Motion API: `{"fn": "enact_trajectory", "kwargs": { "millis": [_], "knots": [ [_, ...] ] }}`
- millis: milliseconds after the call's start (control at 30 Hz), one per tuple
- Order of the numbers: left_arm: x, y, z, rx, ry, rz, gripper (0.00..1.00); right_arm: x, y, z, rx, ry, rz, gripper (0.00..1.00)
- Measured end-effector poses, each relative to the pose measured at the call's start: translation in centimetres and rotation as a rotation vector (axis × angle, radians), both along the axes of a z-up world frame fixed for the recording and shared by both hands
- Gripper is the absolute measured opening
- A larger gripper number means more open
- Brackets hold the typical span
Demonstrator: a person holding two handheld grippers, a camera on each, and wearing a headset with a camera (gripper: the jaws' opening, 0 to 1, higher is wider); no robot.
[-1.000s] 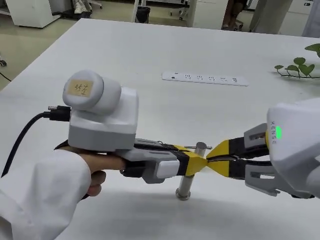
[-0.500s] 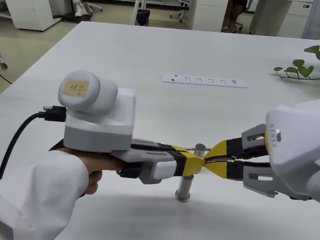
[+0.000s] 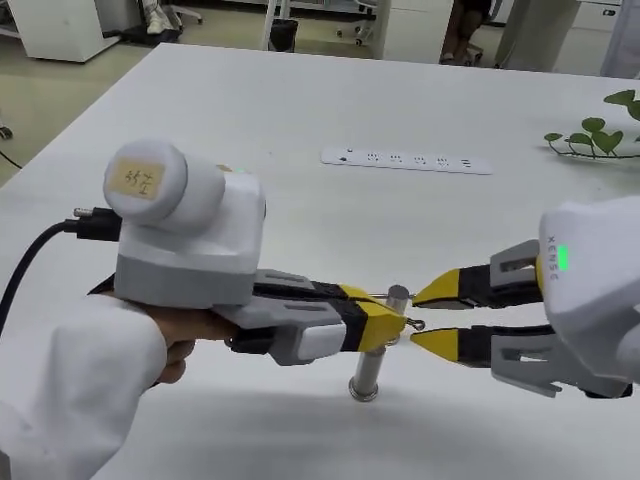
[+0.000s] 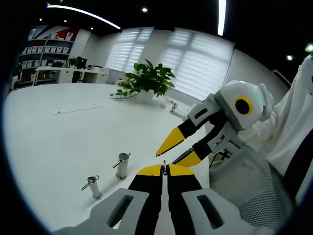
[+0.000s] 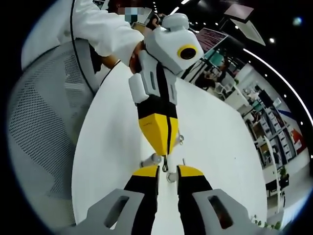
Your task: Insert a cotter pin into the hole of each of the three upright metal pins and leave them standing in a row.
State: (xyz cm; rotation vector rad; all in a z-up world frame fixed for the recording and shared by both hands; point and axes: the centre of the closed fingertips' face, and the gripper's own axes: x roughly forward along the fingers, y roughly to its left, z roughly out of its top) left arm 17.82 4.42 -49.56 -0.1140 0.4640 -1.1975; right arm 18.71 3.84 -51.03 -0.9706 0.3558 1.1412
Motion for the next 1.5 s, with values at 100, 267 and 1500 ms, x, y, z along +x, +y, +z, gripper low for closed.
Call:
{"fn": "enact_trajectory", "kwargs": {
  "millis": [100, 267, 1500],
  "knots": [
    [-0.3, 0.0, 0.1, 0.011, -0.036, -0.021, 0.00, 0.0, -0.5, -0.3, 0.006, 0.049, -0.032, 0.18],
    [-0.9, 0.0, -0.2, 0.080, -0.196, -0.114, 0.00, -0.4, -0.5, -0.4, 0.065, 0.162, -0.045, 0.20],
    [-3.0, -0.2, -1.6, 0.146, -0.292, -0.284, 0.00, -4.4, 0.2, -1.4, 0.129, 0.415, 0.072, 0.00]
  ]
}}
